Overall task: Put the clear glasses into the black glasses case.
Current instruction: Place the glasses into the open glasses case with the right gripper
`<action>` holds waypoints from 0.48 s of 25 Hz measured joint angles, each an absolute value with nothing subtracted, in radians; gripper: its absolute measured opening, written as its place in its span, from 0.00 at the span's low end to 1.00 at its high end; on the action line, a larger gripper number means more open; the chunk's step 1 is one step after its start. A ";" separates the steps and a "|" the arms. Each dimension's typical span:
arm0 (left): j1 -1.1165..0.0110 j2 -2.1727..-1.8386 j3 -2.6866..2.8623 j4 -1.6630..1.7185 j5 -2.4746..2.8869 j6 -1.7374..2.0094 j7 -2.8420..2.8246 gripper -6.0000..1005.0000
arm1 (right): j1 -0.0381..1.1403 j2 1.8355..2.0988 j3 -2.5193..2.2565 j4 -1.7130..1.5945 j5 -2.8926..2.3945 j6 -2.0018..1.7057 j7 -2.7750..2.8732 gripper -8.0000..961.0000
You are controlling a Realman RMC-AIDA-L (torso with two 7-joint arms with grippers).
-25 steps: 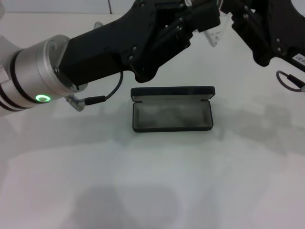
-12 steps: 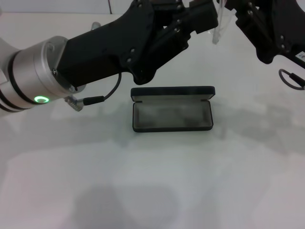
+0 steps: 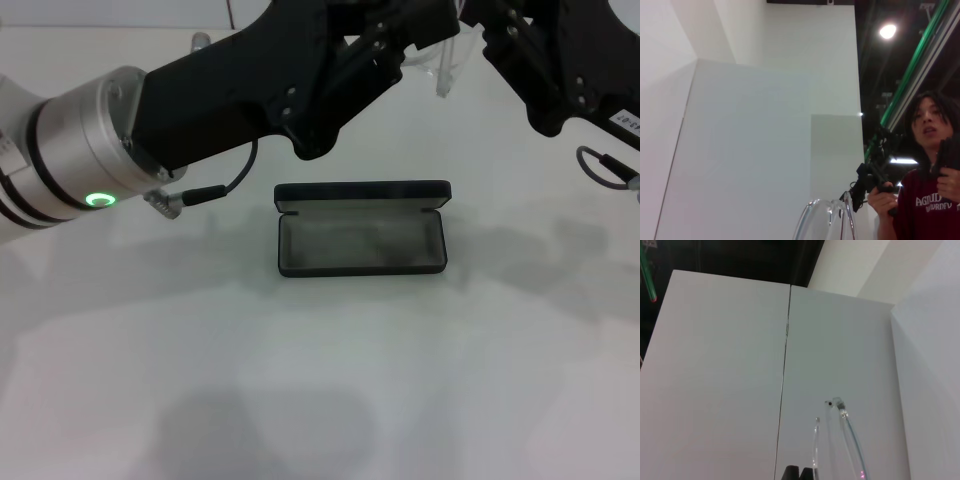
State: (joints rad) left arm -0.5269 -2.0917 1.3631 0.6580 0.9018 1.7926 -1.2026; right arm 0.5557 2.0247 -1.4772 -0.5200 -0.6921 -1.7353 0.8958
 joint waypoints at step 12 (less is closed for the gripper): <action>-0.526 -2.094 1.360 0.658 0.897 1.784 -1.175 0.08 | 0.560 2.025 -1.477 -0.520 -0.693 -1.719 0.896 0.06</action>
State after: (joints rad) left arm -0.5261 -2.0937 1.3603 0.6580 0.8967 1.7836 -1.1749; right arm 0.5604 2.0248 -1.4772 -0.5199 -0.6935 -1.7186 0.8958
